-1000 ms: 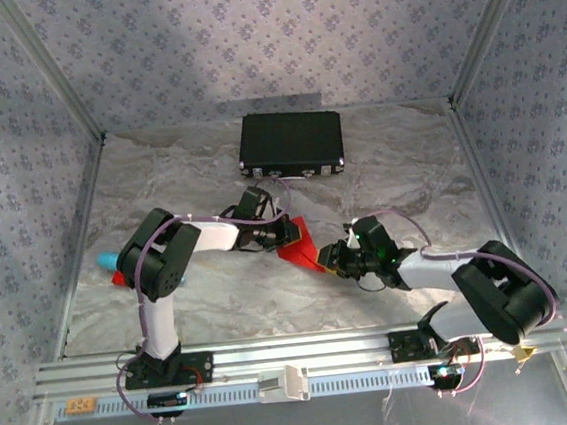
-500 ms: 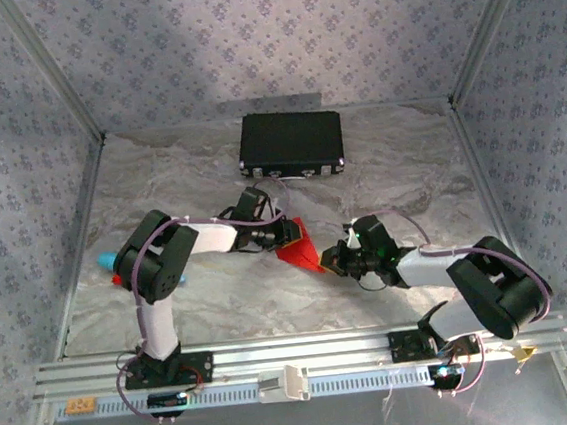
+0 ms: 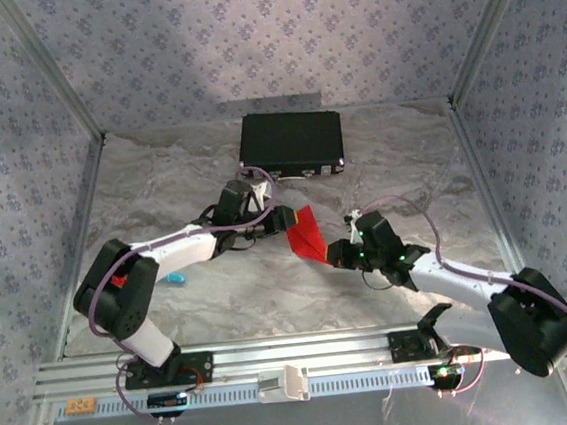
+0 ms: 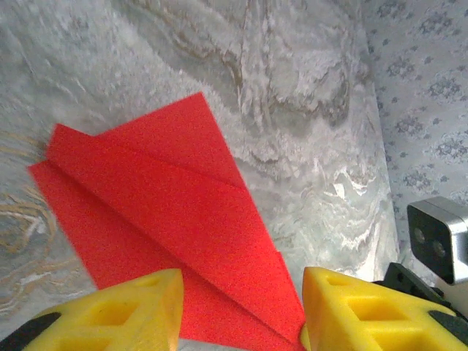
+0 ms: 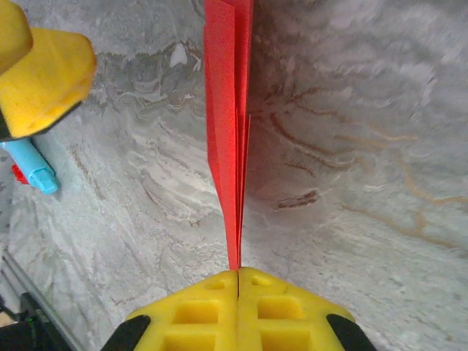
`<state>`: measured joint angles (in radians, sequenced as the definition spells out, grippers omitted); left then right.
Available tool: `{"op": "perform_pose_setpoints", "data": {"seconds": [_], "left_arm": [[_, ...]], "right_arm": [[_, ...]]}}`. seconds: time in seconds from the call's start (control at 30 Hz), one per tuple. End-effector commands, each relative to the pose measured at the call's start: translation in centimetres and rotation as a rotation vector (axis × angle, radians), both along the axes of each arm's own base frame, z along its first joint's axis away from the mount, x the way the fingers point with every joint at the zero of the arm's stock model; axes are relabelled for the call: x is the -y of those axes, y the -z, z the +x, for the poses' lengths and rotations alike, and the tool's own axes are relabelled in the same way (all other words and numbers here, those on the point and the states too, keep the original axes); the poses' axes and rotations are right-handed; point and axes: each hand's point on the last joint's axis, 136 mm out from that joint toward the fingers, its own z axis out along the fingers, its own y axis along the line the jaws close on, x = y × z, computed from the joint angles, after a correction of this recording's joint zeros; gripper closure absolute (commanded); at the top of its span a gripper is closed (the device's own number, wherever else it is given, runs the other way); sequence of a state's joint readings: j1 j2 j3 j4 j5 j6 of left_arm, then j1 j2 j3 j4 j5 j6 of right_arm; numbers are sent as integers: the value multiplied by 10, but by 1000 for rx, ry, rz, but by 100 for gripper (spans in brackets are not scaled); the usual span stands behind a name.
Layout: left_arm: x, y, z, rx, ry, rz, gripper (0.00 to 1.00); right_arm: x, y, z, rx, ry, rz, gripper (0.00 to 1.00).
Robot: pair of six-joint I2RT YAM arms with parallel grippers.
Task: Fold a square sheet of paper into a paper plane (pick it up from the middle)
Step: Turn over the paper at the center of the table.
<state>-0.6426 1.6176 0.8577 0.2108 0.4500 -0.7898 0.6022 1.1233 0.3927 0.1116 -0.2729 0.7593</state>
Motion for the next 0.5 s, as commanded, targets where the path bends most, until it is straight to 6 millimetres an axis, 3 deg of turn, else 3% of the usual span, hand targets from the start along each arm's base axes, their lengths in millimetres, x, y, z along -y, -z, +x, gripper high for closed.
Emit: {"op": "perform_pose_setpoints", "data": {"seconds": [0.0,0.23,0.47], "left_arm": [[-16,10,1,23,-41,59,54],[-26,4,4,62,-90,68,58],[-36,-5,2,96,-113,93,60]], "right_arm": [[14,-5,3,78,-4,-120,97],[32,-9,-1,113,38,-175,98],[19,-36,-15,249,-124,-223,97]]}}
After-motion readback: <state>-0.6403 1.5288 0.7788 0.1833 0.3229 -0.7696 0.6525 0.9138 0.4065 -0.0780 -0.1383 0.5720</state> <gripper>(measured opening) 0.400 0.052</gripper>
